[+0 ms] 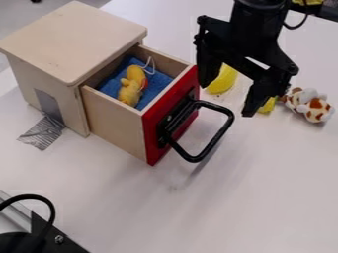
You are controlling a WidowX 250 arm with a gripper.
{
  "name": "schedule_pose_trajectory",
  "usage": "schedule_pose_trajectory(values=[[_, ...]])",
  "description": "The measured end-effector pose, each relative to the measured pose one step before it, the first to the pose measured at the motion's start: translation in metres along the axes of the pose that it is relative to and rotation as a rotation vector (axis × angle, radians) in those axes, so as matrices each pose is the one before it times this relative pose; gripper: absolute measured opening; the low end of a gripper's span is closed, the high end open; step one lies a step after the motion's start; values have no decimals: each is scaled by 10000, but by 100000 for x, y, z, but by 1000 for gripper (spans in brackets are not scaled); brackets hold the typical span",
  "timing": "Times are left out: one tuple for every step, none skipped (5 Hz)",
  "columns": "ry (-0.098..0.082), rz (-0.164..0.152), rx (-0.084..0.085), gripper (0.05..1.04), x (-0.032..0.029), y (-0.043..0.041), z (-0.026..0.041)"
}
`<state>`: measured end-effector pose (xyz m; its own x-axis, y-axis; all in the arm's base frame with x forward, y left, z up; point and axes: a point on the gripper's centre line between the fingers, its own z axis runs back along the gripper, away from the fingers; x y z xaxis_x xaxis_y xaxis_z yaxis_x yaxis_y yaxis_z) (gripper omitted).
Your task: Take the yellow thing out of the drawer and put it on top of the drawer
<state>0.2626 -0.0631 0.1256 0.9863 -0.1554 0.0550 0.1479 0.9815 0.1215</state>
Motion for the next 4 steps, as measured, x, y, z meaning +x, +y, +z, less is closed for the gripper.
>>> schedule_pose_trajectory(values=[[290, -57, 16, 998, -328, -131, -723], [302, 961, -199, 998, 12, 3617, -400], [-80, 723, -187, 998, 648, 3999, 726], [-194, 391, -97, 998, 453, 3962, 844]])
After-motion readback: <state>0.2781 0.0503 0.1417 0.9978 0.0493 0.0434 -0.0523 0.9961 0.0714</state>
